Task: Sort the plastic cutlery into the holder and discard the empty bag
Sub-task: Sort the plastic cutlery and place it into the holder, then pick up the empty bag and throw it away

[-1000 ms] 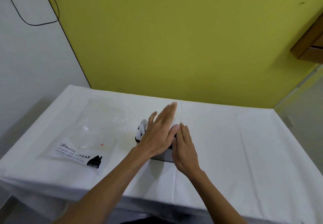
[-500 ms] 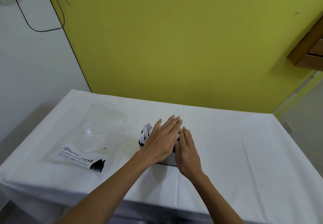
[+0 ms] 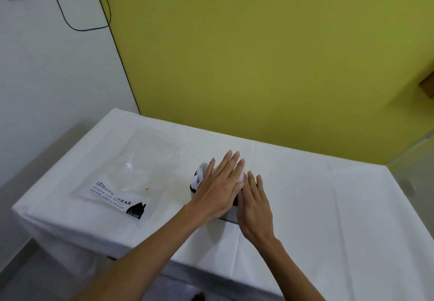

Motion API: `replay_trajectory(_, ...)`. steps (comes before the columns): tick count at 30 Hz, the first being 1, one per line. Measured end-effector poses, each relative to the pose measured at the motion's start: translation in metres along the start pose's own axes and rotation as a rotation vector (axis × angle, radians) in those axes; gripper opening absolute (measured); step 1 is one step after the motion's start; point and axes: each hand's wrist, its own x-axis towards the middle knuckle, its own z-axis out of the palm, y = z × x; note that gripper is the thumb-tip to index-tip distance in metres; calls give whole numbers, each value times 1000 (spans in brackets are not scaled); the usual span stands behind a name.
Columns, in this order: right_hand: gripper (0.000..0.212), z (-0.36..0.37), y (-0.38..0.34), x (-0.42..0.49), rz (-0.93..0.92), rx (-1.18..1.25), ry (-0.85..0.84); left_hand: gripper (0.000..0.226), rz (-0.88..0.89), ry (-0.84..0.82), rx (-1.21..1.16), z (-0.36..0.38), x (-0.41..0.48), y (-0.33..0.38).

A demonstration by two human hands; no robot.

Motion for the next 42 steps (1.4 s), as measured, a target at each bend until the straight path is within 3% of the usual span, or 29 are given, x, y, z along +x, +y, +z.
replay_trajectory(5, 59, 3, 5, -2, 23, 10, -54, 61, -23, -63, 21, 1, 0, 0)
replay_trajectory(11, 52, -6, -1, -2, -6, 96, -19, 67, -25, -113, -57, -7, -2, 1)
replay_trajectory(17, 53, -45, -15, 38, 388, 393, 27, 63, -102, -30, -444, -44, -5, -10)
replay_trajectory(22, 51, -79, -73, 91, 347, 411, 123, 57, -274, 50, -543, -71, -11, -83)
replay_trajectory(29, 45, -38, -190, 134, 217, 393, -156, 48, -609, -43, -427, -66, -50, -229)
replay_trajectory(32, 44, -2, -222, 135, 240, 415, -343, 45, -746, -81, -390, -54, -81, -277)
replay_trajectory(35, 50, 46, -222, 130, 405, 431, -528, 52, -855, -108, -459, -47, -106, -299)
replay_trajectory(37, 57, 77, -221, 123, 597, 532, -560, 60, -923, -109, -547, -41, -118, -307)
replay_trajectory(42, 54, 112, -210, 111, 996, 903, -333, 68, -1037, -61, -770, -34, -128, -310)
